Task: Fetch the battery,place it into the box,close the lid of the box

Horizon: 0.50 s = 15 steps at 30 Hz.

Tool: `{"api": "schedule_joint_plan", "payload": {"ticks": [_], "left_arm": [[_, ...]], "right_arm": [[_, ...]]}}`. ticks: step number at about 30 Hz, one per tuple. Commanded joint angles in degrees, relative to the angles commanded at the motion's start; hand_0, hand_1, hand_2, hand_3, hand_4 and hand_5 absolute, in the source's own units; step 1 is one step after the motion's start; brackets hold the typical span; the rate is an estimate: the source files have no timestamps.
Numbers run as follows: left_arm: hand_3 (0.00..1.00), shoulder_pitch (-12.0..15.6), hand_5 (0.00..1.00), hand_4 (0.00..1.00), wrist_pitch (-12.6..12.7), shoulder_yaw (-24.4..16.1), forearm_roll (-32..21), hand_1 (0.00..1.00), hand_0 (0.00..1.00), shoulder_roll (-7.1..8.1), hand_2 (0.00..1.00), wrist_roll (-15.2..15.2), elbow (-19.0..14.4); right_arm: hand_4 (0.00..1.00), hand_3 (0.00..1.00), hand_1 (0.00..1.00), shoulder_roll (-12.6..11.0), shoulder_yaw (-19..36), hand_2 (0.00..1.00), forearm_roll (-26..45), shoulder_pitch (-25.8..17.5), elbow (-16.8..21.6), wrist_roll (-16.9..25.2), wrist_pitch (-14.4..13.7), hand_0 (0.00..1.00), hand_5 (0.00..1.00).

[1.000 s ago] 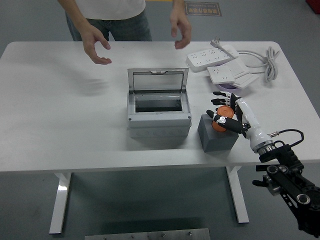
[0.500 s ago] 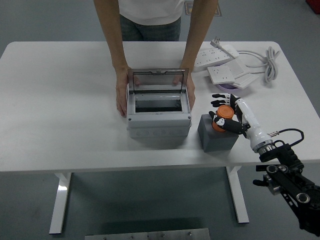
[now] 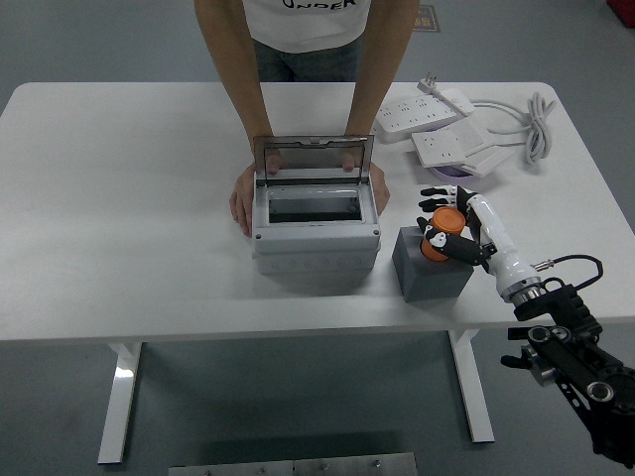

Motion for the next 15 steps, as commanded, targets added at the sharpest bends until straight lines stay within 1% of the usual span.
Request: {"api": "schedule_joint_plan", "payload": {"ticks": [1, 6, 7, 12, 13, 15], "left_arm": [[0.581, -0.01, 0.002, 0.589, -0.01, 0.01, -0.04, 0.698, 0.615, 0.02, 0.584, -0.01, 0.00], [0.581, -0.19, 0.002, 0.589, -0.02, 0.06, -0.21, 0.698, 0.615, 0.11, 0.584, -0.14, 0.03], [0.582, -0.22, 0.002, 0.590, -0.02, 0.08, -0.25, 0.698, 0.615, 0.13, 0.584, -0.16, 0.04], [0.582, -0.26, 0.002, 0.590, -0.03, 0.01, -0.19, 0.698, 0.615, 0.21, 0.584, -0.17, 0.05], [0.582, -0.24, 0.002, 0.591, -0.03, 0.00, -0.18, 0.698, 0.615, 0.21, 0.585, -0.17, 0.05], [0.582, -0.21, 0.002, 0.591, -0.02, 0.00, -0.18, 0.698, 0.615, 0.20, 0.585, -0.19, 0.05]], "right_arm": [[0.579, 0.510, 0.524, -0.01, -0.10, 0.502, 0.20, 0.00, -0.06, -0.10, 0.10, 0.445, 0.090], [0.579, 0.510, 0.524, -0.10, -0.62, 0.502, 1.20, 0.11, -0.39, -0.54, 0.48, 0.445, 0.090], [0.467, 0.461, 0.418, -0.13, -0.72, 0.460, 1.30, 0.15, -0.42, -0.58, 0.50, 0.329, 0.112], [0.467, 0.461, 0.418, -0.24, -0.99, 0.460, 1.39, 0.24, -0.38, -0.64, 0.38, 0.329, 0.112], [0.468, 0.461, 0.417, -0.23, -0.96, 0.460, 1.32, 0.23, -0.35, -0.63, 0.33, 0.317, 0.086], [0.468, 0.461, 0.417, -0.22, -0.91, 0.460, 1.23, 0.20, -0.30, -0.58, 0.18, 0.317, 0.086]]}}
